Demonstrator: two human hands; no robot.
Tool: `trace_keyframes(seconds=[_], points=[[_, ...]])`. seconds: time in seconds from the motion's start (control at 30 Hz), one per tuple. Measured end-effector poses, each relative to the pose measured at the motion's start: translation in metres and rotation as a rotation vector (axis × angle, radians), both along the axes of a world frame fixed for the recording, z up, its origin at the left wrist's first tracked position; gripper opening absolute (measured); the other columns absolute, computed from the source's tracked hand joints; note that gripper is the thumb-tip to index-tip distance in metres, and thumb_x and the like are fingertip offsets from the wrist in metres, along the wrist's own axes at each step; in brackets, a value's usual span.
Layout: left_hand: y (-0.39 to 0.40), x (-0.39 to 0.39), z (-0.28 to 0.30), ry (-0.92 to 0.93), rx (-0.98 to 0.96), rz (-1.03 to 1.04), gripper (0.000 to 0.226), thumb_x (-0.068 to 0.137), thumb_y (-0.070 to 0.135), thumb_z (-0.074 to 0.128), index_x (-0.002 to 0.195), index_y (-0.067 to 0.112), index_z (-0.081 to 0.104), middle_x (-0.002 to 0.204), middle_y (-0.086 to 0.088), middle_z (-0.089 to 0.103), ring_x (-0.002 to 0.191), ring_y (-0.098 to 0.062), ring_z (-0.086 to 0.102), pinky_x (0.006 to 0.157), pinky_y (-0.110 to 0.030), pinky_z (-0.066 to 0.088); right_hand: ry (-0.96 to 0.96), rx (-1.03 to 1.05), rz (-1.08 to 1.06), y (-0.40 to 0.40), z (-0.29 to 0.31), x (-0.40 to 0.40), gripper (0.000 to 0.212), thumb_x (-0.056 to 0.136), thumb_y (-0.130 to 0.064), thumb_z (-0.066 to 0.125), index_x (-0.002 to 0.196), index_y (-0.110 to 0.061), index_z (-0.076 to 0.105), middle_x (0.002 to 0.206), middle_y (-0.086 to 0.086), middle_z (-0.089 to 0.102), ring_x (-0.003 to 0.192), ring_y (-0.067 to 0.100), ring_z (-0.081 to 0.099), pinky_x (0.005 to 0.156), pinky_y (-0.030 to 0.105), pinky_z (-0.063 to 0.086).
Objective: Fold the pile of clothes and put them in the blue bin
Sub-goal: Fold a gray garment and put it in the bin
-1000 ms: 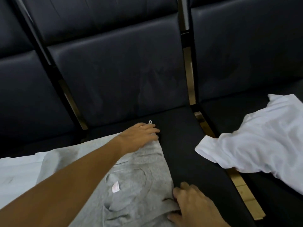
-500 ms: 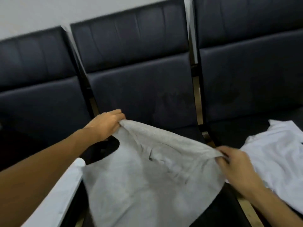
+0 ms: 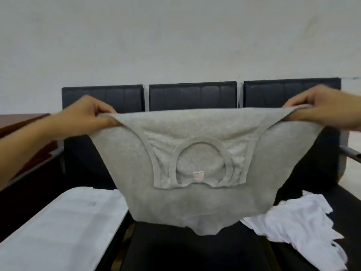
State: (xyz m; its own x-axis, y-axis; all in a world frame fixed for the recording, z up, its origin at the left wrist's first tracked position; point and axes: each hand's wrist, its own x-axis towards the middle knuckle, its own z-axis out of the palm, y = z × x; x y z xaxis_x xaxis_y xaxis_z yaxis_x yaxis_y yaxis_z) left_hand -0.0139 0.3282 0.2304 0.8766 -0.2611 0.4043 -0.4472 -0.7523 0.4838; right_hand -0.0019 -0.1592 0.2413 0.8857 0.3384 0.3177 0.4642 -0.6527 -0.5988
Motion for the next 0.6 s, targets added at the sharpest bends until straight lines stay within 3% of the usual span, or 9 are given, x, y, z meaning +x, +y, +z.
trace_keyframes(seconds=[0.07, 0.17, 0.27, 0.37, 0.47, 0.6], points=[[0.012, -0.011, 0.002, 0.035, -0.142, -0.021, 0.071, 0.043, 0.085, 0.074, 0.082, 0.025, 0.079, 0.077, -0.007, 0.075, 0.068, -0.014, 0.067, 0.056, -0.023, 0.053, 0.007, 0.073, 0.006, -0.005, 0.013, -0.004, 0.073, 0.032, -0.082, 0.08, 0.08, -0.027, 0.08, 0.08, 0.001, 0.077, 0.07, 0.009, 0.071, 0.067, 0.021, 0.057], [0.016, -0.01, -0.009, 0.169, -0.177, -0.067, 0.063, 0.056, 0.07, 0.08, 0.089, 0.017, 0.079, 0.088, -0.03, 0.068, 0.074, -0.028, 0.059, 0.063, -0.032, 0.046, 0.141, 0.092, 0.041, -0.009, 0.016, 0.005, 0.043, 0.057, -0.058, 0.083, 0.083, -0.023, 0.081, 0.09, 0.011, 0.076, 0.074, 0.012, 0.072, 0.065, 0.018, 0.057], [0.01, 0.01, -0.037, 0.342, -0.21, -0.025, 0.037, 0.076, 0.053, 0.077, 0.088, 0.018, 0.079, 0.077, -0.016, 0.069, 0.066, -0.019, 0.06, 0.049, -0.021, 0.047, 0.263, -0.019, 0.02, -0.009, -0.009, 0.023, 0.048, 0.061, -0.059, 0.081, 0.092, -0.022, 0.08, 0.096, 0.005, 0.077, 0.086, 0.014, 0.073, 0.077, 0.028, 0.059], [0.007, 0.042, -0.083, 0.52, -0.096, 0.049, 0.024, 0.087, 0.038, 0.065, 0.089, 0.018, 0.078, 0.071, -0.016, 0.061, 0.058, -0.019, 0.051, 0.048, -0.023, 0.039, 0.361, -0.15, -0.005, 0.001, -0.055, 0.053, 0.022, 0.085, -0.036, 0.067, 0.096, -0.021, 0.08, 0.101, 0.002, 0.076, 0.095, 0.017, 0.072, 0.09, 0.037, 0.052], [0.004, 0.081, -0.147, 0.69, 0.055, 0.11, 0.023, 0.091, 0.035, 0.065, 0.091, 0.016, 0.079, 0.063, -0.009, 0.053, 0.05, -0.014, 0.04, 0.045, -0.024, 0.033, 0.432, -0.288, -0.032, 0.008, -0.125, 0.097, 0.015, 0.093, -0.027, 0.065, 0.094, -0.022, 0.079, 0.097, -0.003, 0.076, 0.096, 0.014, 0.07, 0.091, 0.033, 0.051], [-0.007, 0.12, -0.219, 0.644, 0.063, 0.185, 0.012, 0.092, 0.021, 0.068, 0.087, 0.017, 0.079, 0.068, 0.006, 0.067, 0.051, -0.003, 0.056, 0.047, -0.014, 0.042, 0.349, -0.4, -0.094, 0.016, -0.219, 0.152, 0.013, 0.094, -0.017, 0.065, 0.086, -0.023, 0.074, 0.096, -0.001, 0.071, 0.098, 0.02, 0.065, 0.081, 0.031, 0.048]])
